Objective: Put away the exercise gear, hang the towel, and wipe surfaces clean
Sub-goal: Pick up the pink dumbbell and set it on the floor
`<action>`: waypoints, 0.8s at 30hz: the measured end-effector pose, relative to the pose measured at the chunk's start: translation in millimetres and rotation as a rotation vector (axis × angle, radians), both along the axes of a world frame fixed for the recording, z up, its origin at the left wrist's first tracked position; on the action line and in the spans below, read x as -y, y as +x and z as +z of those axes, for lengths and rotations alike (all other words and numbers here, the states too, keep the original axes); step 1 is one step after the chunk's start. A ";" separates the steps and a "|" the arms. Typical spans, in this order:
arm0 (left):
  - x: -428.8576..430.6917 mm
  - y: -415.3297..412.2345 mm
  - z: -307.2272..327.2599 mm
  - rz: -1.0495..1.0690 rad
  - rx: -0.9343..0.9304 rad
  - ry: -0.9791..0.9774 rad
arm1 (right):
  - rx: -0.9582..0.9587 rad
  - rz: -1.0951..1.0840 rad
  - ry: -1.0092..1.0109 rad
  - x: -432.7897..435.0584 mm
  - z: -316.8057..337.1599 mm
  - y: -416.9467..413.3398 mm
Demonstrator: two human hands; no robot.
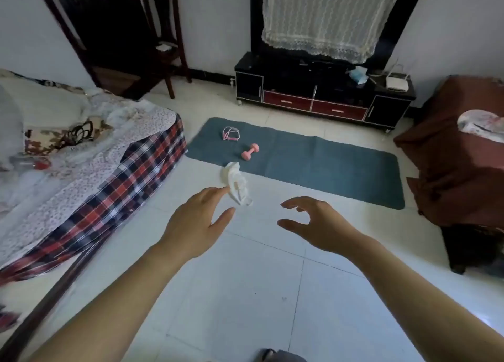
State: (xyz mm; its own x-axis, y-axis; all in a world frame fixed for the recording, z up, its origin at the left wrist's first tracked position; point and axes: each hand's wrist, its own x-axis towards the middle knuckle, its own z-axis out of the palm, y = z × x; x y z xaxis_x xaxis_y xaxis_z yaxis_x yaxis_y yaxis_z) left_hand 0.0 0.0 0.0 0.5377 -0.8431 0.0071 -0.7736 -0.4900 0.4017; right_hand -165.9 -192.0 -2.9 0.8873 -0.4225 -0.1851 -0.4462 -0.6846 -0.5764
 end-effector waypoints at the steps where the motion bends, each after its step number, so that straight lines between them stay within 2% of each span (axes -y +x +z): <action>1: -1.2 7.9 -2.7 0.025 -0.021 0.013 | -0.009 0.014 0.038 2.0 -5.9 12.4; 8: -20.0 74.4 -31.1 0.234 -0.102 -0.005 | -0.058 0.186 0.219 -9.3 -39.3 137.9; 12: -13.5 142.4 -44.1 0.291 -0.168 -0.035 | -0.064 0.242 0.231 -11.6 -45.1 219.5; 19: 7.2 264.3 -38.6 0.235 -0.212 0.025 | -0.108 0.191 0.284 6.7 -39.5 326.8; 24: 50.5 327.4 -43.1 0.169 -0.236 0.081 | -0.044 -0.005 0.406 35.6 -44.5 375.0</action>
State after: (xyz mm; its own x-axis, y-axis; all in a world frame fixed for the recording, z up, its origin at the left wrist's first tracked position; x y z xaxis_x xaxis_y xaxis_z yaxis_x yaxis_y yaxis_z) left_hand 327.4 -50.5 -43.1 0.6491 -0.7344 -0.1984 -0.5684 -0.6415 0.5151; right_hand 209.1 -227.6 -47.4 0.8729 -0.3114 -0.3757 -0.4794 -0.4032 -0.7795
